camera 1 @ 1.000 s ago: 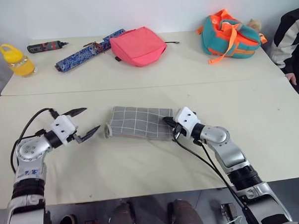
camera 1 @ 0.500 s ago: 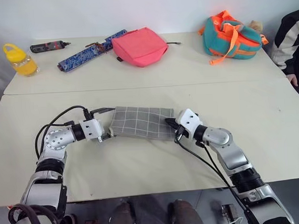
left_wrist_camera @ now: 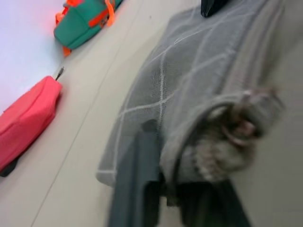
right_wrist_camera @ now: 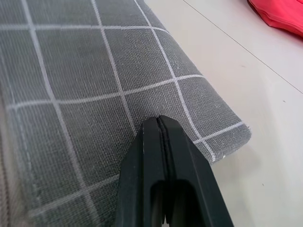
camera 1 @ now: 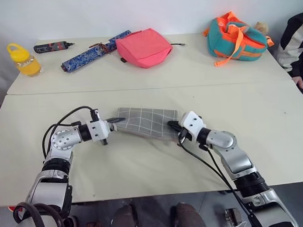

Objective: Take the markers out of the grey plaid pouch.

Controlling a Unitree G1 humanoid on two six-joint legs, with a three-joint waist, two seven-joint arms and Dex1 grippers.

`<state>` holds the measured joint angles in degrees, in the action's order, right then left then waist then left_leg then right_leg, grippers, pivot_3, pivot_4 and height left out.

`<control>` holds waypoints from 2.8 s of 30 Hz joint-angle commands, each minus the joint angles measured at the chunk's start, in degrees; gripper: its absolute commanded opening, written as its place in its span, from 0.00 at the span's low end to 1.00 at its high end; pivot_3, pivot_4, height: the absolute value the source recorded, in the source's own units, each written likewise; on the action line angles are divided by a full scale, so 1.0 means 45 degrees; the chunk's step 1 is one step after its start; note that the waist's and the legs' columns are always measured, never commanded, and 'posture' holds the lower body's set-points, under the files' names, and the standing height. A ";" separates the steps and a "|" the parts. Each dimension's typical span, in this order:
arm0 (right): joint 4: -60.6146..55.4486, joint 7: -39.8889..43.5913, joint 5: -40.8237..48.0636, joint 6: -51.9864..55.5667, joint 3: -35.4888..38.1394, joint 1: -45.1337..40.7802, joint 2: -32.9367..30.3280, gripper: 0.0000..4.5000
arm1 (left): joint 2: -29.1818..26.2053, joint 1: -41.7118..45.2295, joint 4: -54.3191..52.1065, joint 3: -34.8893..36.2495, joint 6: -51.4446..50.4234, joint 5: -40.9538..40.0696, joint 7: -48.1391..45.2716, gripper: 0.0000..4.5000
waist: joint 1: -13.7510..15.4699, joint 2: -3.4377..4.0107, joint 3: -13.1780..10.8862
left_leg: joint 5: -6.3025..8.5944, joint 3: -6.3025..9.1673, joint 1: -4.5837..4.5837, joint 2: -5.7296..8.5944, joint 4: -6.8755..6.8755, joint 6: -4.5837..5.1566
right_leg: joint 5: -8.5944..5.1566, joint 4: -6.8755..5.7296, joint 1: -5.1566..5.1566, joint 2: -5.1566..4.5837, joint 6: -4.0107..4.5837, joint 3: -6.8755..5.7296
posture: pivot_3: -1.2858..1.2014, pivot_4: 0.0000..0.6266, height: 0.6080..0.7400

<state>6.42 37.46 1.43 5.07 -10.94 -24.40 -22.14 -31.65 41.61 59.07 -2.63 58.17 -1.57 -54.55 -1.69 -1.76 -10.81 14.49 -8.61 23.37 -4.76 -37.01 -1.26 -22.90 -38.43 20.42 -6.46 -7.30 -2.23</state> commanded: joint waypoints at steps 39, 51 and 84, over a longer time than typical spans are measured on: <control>-0.1033 0.0796 -0.3124 -0.3829 -0.1138 -0.2307 -0.2056 0.42 | 0.0239 -0.4051 -1.1508 0.1742 -1.2958 -0.4174 0.0256 0.26 | -0.0011 -0.0002 -0.0005 | 0.0014 0.0033 0.0034 -0.0017 -0.0016 -0.0014 | 0.0000 0.0017 0.0031 0.0009 0.0001 0.0005 | 0.52 0.24 1.00; -0.0609 0.1526 -0.2694 -0.4012 -0.0980 -0.2317 -0.2118 0.42 | 0.0213 -0.4468 -1.1739 0.1613 -1.2165 -0.3407 0.0830 1.00 | -0.0014 -0.0002 -0.0005 | 0.0015 0.0032 0.0031 -0.0016 -0.0015 -0.0014 | 0.0000 0.0019 0.0028 0.0007 0.0001 0.0008 | 0.52 0.24 1.00; -0.1050 0.2898 -0.2032 -0.3124 -0.0795 -0.1709 -0.2716 0.04 | 0.0234 -0.4465 -1.1378 0.1502 -1.1202 -0.2939 0.0948 1.00 | -0.0012 -0.0002 -0.0005 | 0.0016 0.0031 0.0030 -0.0016 -0.0015 -0.0012 | 0.0000 0.0021 0.0027 0.0008 0.0001 0.0008 | 0.52 0.24 1.00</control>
<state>2.43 51.20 -8.26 -8.35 -15.64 -31.31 -34.61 -29.98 21.73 9.48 3.30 7.16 -14.22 -50.26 -1.74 -1.77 -10.83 14.56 -8.46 23.51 -4.83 -37.07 -1.32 -22.90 -38.34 20.54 -6.42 -7.30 -2.20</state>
